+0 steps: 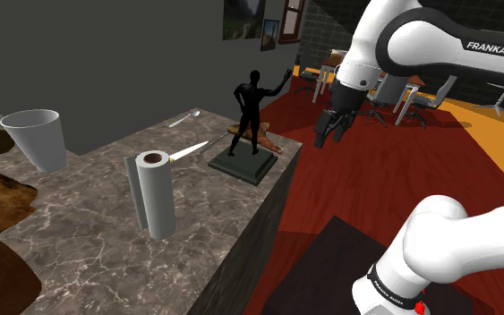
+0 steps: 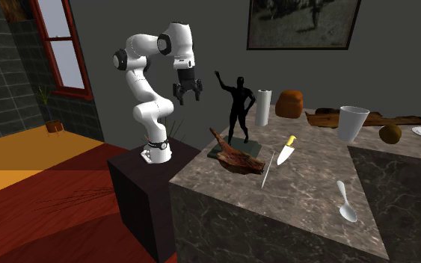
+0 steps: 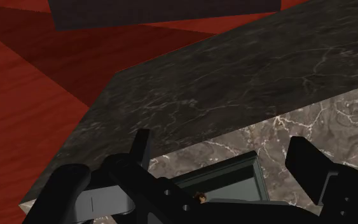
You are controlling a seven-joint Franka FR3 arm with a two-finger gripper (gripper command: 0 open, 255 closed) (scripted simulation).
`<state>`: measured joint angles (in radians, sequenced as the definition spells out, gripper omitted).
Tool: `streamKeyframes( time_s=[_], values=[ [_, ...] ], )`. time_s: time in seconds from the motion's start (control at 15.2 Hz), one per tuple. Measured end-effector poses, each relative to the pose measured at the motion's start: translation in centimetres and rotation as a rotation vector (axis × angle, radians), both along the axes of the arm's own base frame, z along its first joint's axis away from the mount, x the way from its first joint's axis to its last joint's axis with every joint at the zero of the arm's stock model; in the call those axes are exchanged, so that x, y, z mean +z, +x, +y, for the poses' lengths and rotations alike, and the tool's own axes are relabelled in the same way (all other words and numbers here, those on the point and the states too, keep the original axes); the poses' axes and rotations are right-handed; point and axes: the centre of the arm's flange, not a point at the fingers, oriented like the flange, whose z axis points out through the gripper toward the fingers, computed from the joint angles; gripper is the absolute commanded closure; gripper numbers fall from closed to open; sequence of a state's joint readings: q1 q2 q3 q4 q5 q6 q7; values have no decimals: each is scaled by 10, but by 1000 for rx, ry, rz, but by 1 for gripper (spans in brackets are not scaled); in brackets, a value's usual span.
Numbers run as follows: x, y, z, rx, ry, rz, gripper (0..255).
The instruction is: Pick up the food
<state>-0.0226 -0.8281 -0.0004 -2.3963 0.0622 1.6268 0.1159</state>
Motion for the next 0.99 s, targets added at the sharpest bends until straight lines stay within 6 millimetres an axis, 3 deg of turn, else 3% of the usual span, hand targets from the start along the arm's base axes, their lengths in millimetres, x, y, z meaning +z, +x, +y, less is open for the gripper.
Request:
streamKeyframes(
  time_s=[0.26, 0.99],
  values=[
    [-7, 23, -6, -15, -3, 1, 0],
    [-49, 158, -31, -95, -16, 0, 0]
  ],
)
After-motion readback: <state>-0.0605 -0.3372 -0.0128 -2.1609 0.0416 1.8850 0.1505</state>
